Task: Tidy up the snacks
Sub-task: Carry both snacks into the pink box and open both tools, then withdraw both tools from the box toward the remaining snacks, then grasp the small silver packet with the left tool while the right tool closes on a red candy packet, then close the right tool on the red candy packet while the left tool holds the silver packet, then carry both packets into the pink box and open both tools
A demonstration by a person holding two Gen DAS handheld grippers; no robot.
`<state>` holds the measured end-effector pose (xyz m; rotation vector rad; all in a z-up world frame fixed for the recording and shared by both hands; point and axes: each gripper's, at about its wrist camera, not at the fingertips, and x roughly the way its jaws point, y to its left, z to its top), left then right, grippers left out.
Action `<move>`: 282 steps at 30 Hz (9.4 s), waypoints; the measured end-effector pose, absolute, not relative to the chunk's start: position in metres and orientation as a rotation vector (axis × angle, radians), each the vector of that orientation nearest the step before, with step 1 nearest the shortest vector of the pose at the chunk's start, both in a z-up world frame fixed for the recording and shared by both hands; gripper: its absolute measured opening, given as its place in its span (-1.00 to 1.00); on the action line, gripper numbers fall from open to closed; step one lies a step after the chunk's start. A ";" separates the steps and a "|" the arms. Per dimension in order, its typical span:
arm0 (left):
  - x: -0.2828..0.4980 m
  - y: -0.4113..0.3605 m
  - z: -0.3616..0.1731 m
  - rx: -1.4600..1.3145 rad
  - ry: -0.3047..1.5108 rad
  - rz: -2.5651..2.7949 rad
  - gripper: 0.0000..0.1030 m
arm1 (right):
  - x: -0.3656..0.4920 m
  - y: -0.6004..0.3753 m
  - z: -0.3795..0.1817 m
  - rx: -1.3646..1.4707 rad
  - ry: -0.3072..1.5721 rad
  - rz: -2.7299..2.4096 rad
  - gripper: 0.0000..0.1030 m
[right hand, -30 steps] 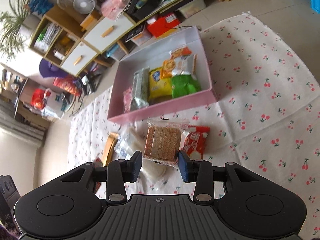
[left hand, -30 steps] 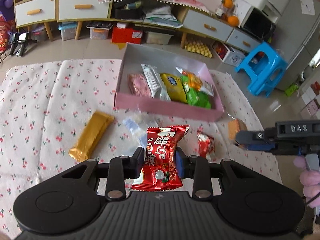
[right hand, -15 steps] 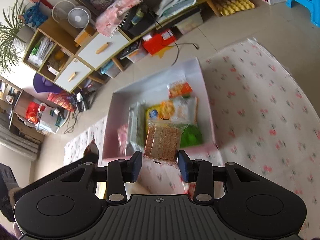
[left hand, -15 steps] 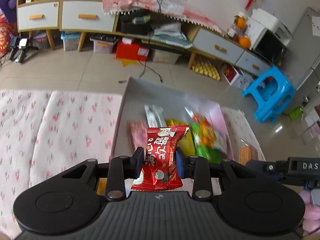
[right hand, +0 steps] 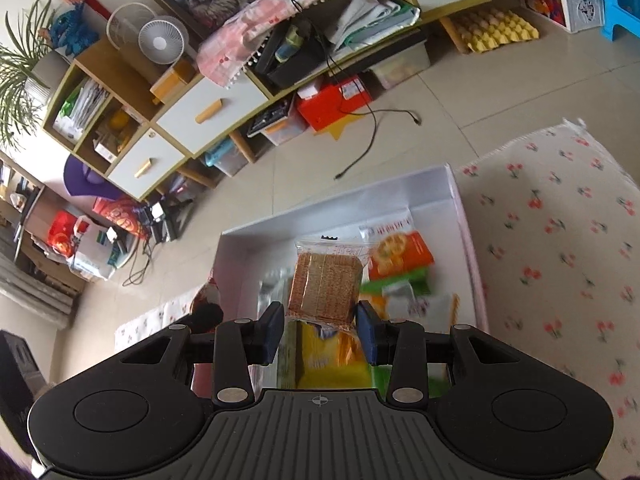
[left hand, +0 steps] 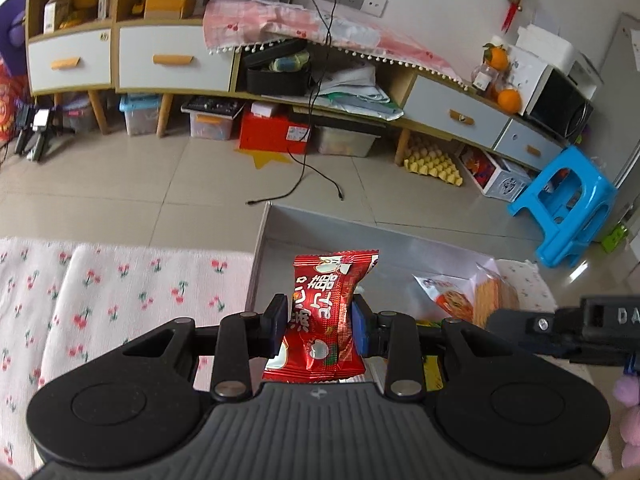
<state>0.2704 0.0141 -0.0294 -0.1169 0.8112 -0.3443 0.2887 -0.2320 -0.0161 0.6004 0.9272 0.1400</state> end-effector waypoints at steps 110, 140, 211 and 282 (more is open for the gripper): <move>0.134 0.041 -0.060 -0.221 1.076 -0.016 -0.04 | 0.141 -0.206 -0.053 0.442 1.154 -0.060 0.76; 0.142 0.058 -0.065 -0.161 1.093 -0.071 -0.54 | 0.142 -0.198 -0.067 0.279 1.129 -0.089 0.11; 0.128 0.076 -0.044 -0.289 1.077 -0.182 -0.55 | 0.155 -0.182 -0.071 0.063 1.009 0.021 -0.23; 0.241 0.058 -0.025 -0.281 0.892 -0.360 0.04 | 0.288 -0.189 -0.015 0.565 0.935 0.038 -0.36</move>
